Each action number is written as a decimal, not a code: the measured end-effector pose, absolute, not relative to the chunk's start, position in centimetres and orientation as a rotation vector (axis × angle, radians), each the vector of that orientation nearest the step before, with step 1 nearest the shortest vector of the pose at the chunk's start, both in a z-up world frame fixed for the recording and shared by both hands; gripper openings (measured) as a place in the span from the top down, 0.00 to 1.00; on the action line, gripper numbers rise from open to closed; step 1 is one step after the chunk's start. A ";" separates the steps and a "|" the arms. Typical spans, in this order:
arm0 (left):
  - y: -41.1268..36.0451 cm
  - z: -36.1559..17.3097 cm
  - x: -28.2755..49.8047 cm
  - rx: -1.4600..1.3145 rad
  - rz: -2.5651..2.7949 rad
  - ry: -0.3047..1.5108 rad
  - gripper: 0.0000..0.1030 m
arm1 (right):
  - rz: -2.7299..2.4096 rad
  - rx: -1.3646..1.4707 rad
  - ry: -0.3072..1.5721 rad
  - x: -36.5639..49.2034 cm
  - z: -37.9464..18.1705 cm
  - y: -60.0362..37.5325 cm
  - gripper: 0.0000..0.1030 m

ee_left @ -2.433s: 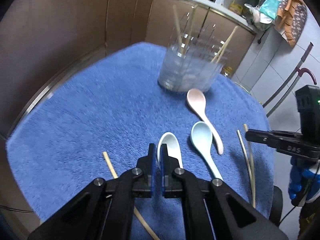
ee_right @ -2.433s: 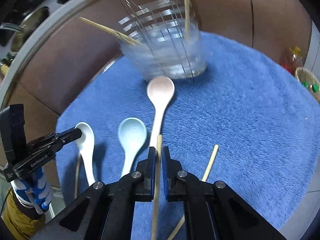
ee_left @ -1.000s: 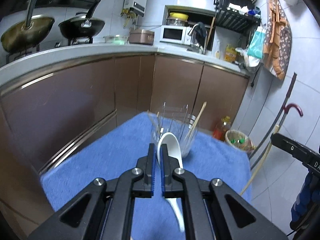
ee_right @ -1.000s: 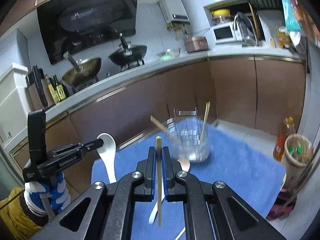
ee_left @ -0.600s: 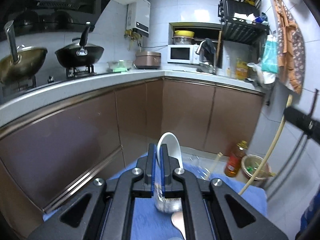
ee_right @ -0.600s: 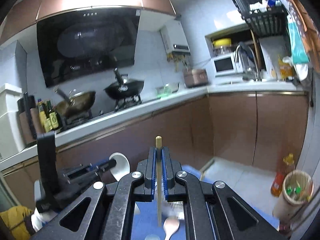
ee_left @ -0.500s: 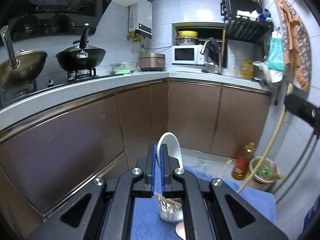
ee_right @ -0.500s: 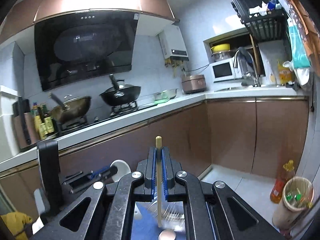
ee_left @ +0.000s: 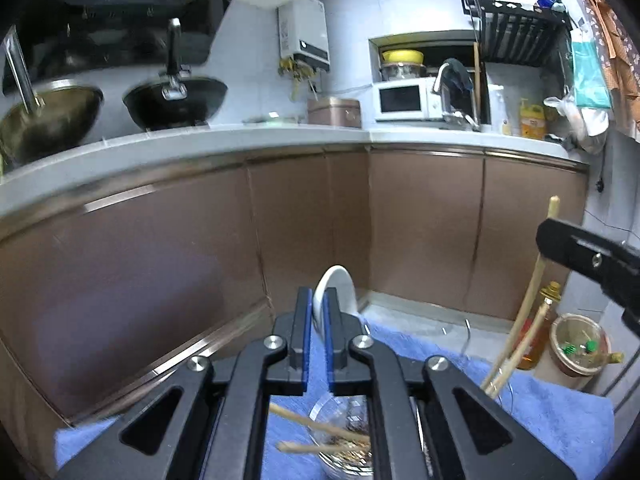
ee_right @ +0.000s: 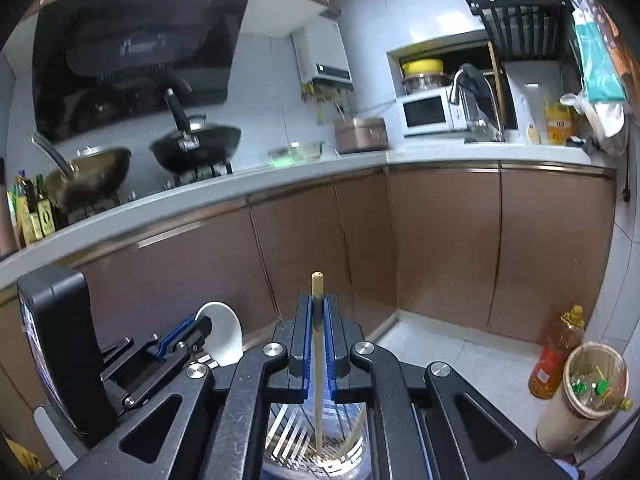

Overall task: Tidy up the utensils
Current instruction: 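Open the left gripper over the glass holder while the right gripper opens to drop its chopstick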

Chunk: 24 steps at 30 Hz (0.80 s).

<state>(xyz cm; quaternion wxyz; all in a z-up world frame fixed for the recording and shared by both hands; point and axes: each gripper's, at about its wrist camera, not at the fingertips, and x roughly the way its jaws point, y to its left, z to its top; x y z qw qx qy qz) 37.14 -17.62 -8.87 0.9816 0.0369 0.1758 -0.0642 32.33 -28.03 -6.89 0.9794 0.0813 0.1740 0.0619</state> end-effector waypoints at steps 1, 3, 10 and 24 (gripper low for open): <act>-17.5 -9.3 37.0 0.068 -0.134 0.361 0.92 | 0.124 0.167 0.359 32.3 -7.2 -28.1 0.93; -17.2 -9.8 36.7 0.049 -0.162 0.384 0.91 | 0.120 0.170 0.373 32.0 -7.6 -28.4 0.93; -15.4 -7.9 34.2 0.007 -0.202 0.360 0.71 | 0.102 0.185 0.375 29.8 -6.6 -29.0 0.79; -6.5 -1.7 24.7 -0.084 -0.232 0.334 0.66 | 0.088 0.221 0.309 18.8 -2.2 -29.9 0.45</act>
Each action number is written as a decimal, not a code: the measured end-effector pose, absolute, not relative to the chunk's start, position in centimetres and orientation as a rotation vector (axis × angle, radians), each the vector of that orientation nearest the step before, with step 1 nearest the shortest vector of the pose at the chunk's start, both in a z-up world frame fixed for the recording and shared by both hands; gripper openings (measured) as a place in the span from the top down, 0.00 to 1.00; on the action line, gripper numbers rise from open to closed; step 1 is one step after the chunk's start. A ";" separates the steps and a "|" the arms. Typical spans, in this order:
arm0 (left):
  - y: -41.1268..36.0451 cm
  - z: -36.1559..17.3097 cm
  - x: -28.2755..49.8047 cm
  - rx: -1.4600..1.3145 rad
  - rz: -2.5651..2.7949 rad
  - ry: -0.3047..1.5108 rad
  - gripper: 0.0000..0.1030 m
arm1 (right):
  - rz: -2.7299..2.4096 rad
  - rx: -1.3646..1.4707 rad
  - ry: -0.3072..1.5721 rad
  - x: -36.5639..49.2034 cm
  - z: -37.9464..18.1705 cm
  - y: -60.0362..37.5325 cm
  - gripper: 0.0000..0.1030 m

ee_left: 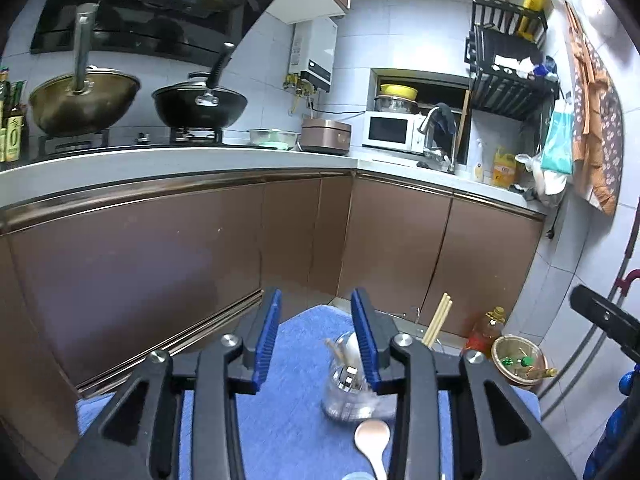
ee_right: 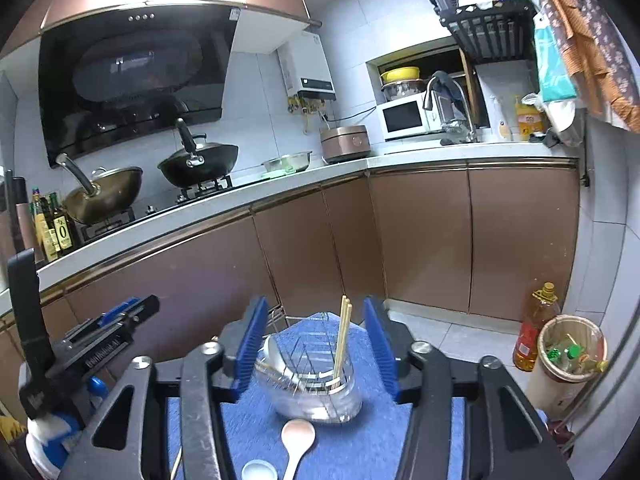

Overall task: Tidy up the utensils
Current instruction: 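Raise both open tools back from the glass holder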

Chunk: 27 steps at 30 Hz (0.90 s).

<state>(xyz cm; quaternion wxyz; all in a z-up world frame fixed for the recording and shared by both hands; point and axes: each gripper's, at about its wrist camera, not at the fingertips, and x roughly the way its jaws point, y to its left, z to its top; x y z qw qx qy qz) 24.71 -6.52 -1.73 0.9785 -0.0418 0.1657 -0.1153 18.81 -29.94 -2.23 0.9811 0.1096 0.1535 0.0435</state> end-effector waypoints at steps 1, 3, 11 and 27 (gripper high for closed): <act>-5.9 -1.6 24.0 -0.093 -0.231 0.336 0.64 | 0.083 0.215 0.304 17.8 -2.0 -29.8 0.40; -4.8 -1.1 22.7 -0.107 -0.221 0.340 0.56 | 0.078 0.201 0.294 16.1 -1.5 -29.5 0.31; -1.5 0.4 16.8 -0.137 -0.217 0.340 0.45 | 0.084 0.180 0.225 10.7 0.0 -28.2 0.00; 0.0 0.2 9.8 -0.212 -0.329 0.404 0.41 | 0.134 0.229 0.190 4.2 -0.3 -28.8 0.00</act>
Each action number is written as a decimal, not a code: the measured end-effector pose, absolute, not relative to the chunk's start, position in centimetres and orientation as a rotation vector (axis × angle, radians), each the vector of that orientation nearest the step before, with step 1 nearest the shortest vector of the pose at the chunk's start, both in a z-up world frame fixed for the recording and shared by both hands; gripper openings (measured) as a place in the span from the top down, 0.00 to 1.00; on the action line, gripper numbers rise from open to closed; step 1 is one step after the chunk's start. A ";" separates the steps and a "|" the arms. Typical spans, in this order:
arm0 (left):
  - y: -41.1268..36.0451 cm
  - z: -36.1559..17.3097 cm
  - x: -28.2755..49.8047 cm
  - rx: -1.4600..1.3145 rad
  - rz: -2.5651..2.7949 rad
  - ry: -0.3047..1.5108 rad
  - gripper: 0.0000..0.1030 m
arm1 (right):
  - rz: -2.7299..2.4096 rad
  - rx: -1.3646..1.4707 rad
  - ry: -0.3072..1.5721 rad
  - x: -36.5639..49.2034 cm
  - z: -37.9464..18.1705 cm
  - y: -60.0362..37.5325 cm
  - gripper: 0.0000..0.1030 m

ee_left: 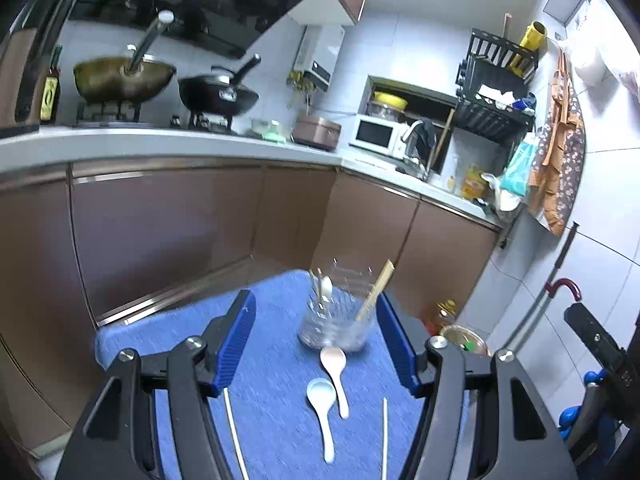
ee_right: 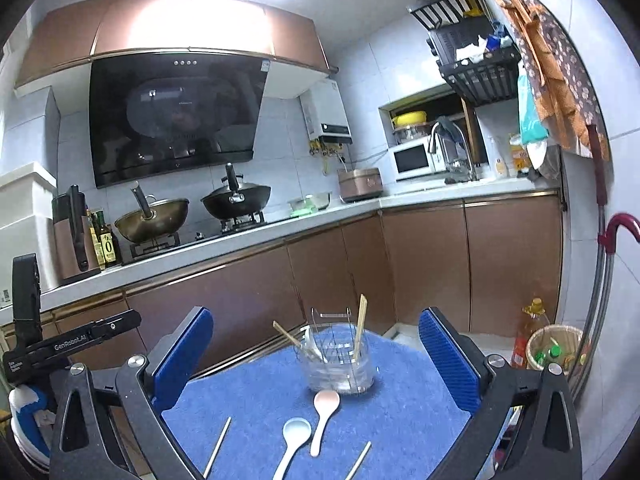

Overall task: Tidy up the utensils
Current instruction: 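Raise both open tools back from the glass holder, then lower the left tool onto the light blue spoon while the right tool lowers onto a chopstick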

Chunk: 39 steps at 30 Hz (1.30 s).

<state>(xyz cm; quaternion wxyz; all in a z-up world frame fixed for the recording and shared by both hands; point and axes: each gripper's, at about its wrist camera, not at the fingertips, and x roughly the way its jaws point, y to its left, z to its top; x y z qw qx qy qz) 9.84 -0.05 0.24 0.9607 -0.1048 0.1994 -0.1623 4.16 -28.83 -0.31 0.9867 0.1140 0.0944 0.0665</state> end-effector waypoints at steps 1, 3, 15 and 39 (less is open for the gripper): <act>0.0 -0.2 9.8 -0.217 -0.342 0.421 0.41 | 0.131 0.233 0.205 4.2 -0.6 -29.0 0.00; 0.2 -0.9 9.9 -0.224 -0.356 0.452 0.41 | 0.116 0.240 0.254 4.5 -1.3 -29.2 0.00; 0.1 -6.2 12.9 -0.256 -0.437 0.644 0.41 | 0.102 0.323 0.545 8.4 -6.6 -29.7 0.17; -3.6 -19.5 24.3 -0.270 -0.563 1.017 0.42 | 0.133 0.406 0.994 18.3 -18.7 -28.9 0.60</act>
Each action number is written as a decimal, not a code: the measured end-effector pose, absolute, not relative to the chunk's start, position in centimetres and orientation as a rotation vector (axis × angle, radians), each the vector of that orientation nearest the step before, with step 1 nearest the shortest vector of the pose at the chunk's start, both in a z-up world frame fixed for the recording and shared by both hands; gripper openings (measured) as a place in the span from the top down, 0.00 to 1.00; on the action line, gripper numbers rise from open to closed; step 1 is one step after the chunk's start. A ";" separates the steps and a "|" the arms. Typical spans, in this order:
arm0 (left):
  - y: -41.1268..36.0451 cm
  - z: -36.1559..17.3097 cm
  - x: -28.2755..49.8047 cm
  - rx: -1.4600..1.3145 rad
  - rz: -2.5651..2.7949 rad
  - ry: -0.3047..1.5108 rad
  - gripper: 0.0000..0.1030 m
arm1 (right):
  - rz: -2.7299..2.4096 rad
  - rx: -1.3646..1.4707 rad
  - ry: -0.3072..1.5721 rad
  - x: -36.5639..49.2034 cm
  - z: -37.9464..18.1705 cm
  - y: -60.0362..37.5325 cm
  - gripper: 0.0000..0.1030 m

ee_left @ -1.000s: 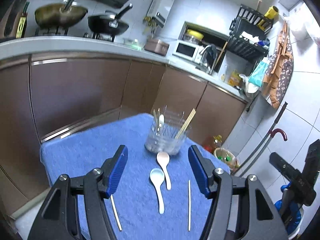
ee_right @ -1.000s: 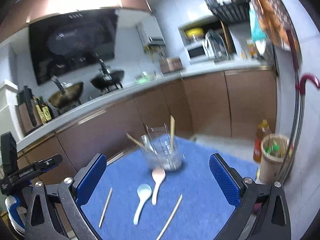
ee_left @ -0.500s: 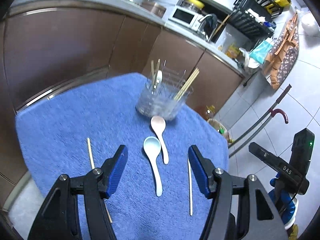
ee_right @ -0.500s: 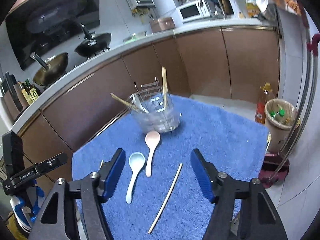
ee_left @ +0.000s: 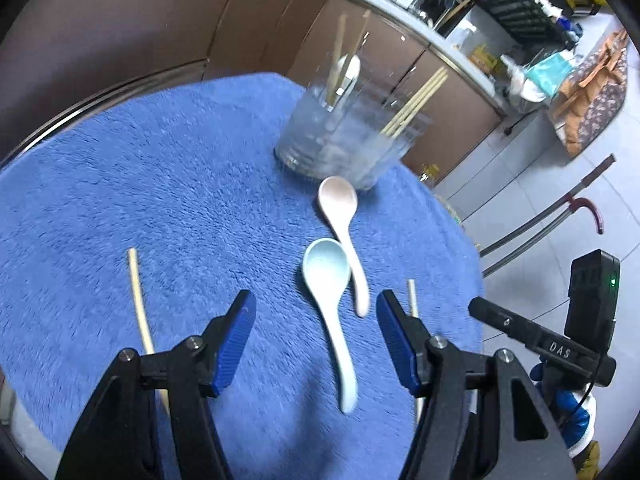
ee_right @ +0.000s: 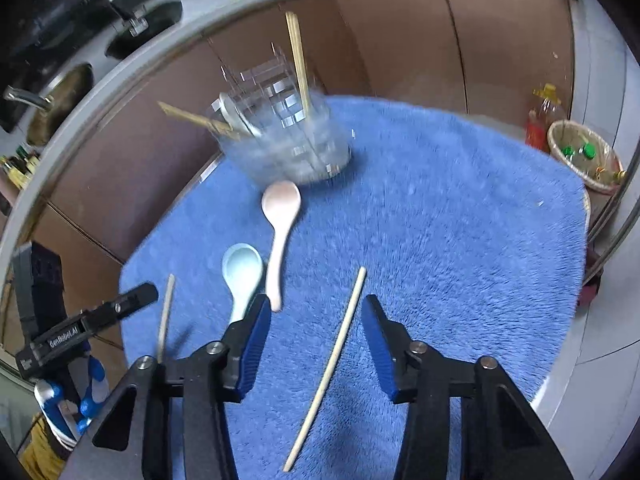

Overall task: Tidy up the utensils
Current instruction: 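Lower the left tool onto the light blue spoon while the right tool lowers onto a chopstick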

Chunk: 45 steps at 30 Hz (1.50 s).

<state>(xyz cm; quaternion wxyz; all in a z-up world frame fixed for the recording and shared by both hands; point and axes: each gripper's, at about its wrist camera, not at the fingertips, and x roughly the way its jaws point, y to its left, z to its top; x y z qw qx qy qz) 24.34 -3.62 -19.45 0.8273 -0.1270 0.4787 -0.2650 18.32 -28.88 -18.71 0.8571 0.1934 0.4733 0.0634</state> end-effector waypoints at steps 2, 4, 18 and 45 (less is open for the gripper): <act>-4.1 -20.4 25.5 -0.268 -0.575 1.040 0.43 | 0.118 0.401 1.036 19.4 -20.0 -28.8 0.62; -4.7 -21.0 26.5 -0.251 -0.579 1.048 0.43 | 0.107 0.405 1.059 20.2 -20.9 -29.0 0.64; -7.6 -23.8 30.2 -0.177 -0.610 1.091 0.50 | 0.086 0.356 1.122 22.1 -24.0 -28.5 0.74; -12.0 -24.5 28.9 0.078 -0.605 1.057 0.81 | 0.105 0.331 1.108 21.9 -24.4 -27.8 0.79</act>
